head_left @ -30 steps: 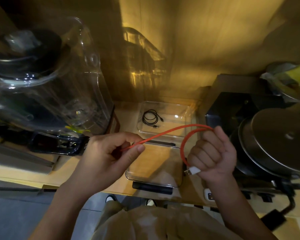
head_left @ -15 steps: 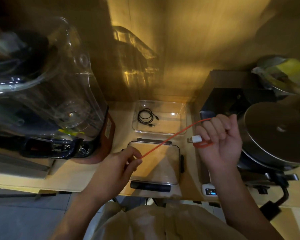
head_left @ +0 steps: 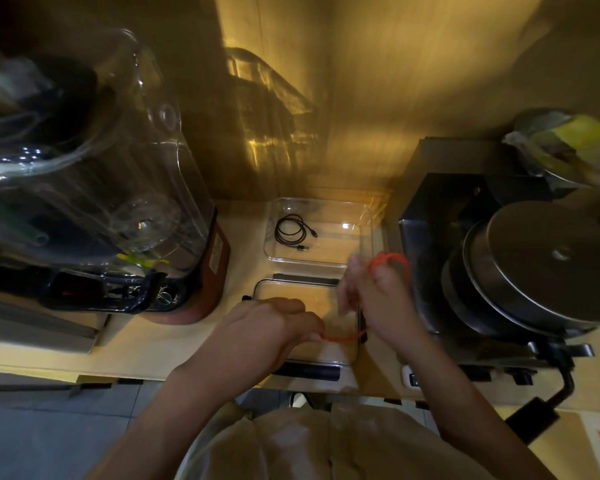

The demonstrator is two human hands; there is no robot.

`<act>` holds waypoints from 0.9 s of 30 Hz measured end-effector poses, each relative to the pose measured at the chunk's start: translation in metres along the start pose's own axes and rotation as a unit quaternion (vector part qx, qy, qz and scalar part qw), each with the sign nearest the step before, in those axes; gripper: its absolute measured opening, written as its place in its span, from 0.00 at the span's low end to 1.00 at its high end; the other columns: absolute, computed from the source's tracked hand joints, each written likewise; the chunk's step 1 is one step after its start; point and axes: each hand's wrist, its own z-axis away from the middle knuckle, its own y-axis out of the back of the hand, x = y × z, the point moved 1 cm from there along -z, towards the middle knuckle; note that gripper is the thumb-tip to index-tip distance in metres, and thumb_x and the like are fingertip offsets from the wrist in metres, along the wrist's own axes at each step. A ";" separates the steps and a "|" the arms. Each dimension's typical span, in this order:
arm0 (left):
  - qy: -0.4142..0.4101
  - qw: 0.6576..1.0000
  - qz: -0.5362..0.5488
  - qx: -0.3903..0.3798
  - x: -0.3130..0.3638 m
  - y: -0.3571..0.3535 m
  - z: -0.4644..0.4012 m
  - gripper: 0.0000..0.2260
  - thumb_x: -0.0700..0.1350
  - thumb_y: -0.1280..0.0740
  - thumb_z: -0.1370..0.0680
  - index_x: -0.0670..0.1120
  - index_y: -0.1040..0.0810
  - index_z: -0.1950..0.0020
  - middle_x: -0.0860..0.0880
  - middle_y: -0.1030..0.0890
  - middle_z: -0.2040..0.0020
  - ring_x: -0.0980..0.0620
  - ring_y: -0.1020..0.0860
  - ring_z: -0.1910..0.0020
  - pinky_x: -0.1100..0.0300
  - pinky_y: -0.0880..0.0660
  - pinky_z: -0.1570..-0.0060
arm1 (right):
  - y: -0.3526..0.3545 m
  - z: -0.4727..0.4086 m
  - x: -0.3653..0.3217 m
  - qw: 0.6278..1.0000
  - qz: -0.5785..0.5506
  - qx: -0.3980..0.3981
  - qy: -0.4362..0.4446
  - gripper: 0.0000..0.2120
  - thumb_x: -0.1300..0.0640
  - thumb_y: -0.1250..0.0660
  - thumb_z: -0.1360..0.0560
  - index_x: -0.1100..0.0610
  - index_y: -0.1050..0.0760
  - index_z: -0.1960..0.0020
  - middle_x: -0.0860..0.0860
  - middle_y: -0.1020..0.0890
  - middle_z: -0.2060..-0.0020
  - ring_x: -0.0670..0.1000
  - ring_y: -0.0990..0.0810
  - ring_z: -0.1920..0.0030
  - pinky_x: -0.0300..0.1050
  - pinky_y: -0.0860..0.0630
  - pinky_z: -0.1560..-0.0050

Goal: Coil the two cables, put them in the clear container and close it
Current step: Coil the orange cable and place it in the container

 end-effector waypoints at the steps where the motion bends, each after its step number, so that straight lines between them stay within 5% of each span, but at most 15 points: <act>1: -0.004 1.000 0.003 0.004 0.001 0.002 -0.003 0.16 0.59 0.48 0.18 0.57 0.21 0.47 0.55 0.21 0.57 0.53 0.20 0.57 0.59 0.27 0.63 | -0.005 0.003 0.001 0.999 0.022 -0.035 -0.006 0.26 0.44 0.49 0.17 0.50 0.25 0.68 0.52 0.21 0.73 0.50 0.22 0.70 0.47 0.24 0.62; 5: -0.023 0.998 0.015 0.051 -0.001 0.011 -0.010 0.15 0.57 0.43 0.18 0.51 0.20 0.52 0.54 0.19 0.60 0.53 0.20 0.60 0.61 0.28 0.60 | -0.018 0.012 0.003 0.985 0.078 -0.154 -0.020 0.30 0.36 0.51 0.21 0.57 0.26 0.64 0.48 0.25 0.77 0.45 0.26 0.75 0.44 0.28 0.68; 9: -0.023 0.996 0.027 0.085 -0.012 0.014 -0.011 0.15 0.58 0.39 0.20 0.49 0.20 0.54 0.54 0.19 0.60 0.54 0.21 0.60 0.55 0.25 0.56 | -0.019 0.021 -0.001 0.963 0.006 -0.267 -0.031 0.34 0.31 0.55 0.22 0.58 0.29 0.65 0.45 0.29 0.78 0.42 0.31 0.77 0.39 0.33 0.69; 12: -0.021 0.993 0.042 0.111 -0.021 0.014 -0.010 0.14 0.60 0.39 0.20 0.51 0.23 0.54 0.57 0.21 0.59 0.60 0.24 0.59 0.57 0.28 0.55 | -0.016 0.023 -0.003 0.936 -0.049 -0.347 -0.035 0.34 0.32 0.47 0.23 0.63 0.32 0.64 0.48 0.32 0.78 0.48 0.34 0.78 0.45 0.36 0.74; 17: -0.019 0.974 0.164 0.153 -0.027 0.011 -0.009 0.09 0.54 0.38 0.19 0.53 0.20 0.51 0.61 0.21 0.56 0.62 0.21 0.54 0.67 0.28 0.54 | -0.008 0.022 -0.002 0.817 -0.333 -0.463 -0.085 0.22 0.48 0.37 0.19 0.60 0.38 0.66 0.50 0.37 0.81 0.48 0.42 0.84 0.43 0.46 0.82; 21: 0.041 0.957 0.259 0.123 -0.027 -0.001 -0.007 0.08 0.50 0.35 0.20 0.49 0.17 0.49 0.59 0.17 0.58 0.57 0.18 0.57 0.63 0.23 0.57 | -0.010 0.019 -0.005 0.706 -0.500 -0.491 -0.101 0.20 0.53 0.43 0.17 0.55 0.37 0.67 0.51 0.41 0.83 0.47 0.42 0.85 0.37 0.40 0.80; 27: 0.125 0.881 0.452 0.064 -0.013 -0.019 -0.005 0.08 0.39 0.35 0.19 0.46 0.17 0.47 0.50 0.14 0.56 0.50 0.14 0.56 0.52 0.17 0.52 | -0.015 0.016 -0.008 0.674 -0.577 -0.454 -0.082 0.22 0.50 0.47 0.17 0.54 0.37 0.69 0.49 0.40 0.84 0.48 0.42 0.85 0.39 0.36 0.77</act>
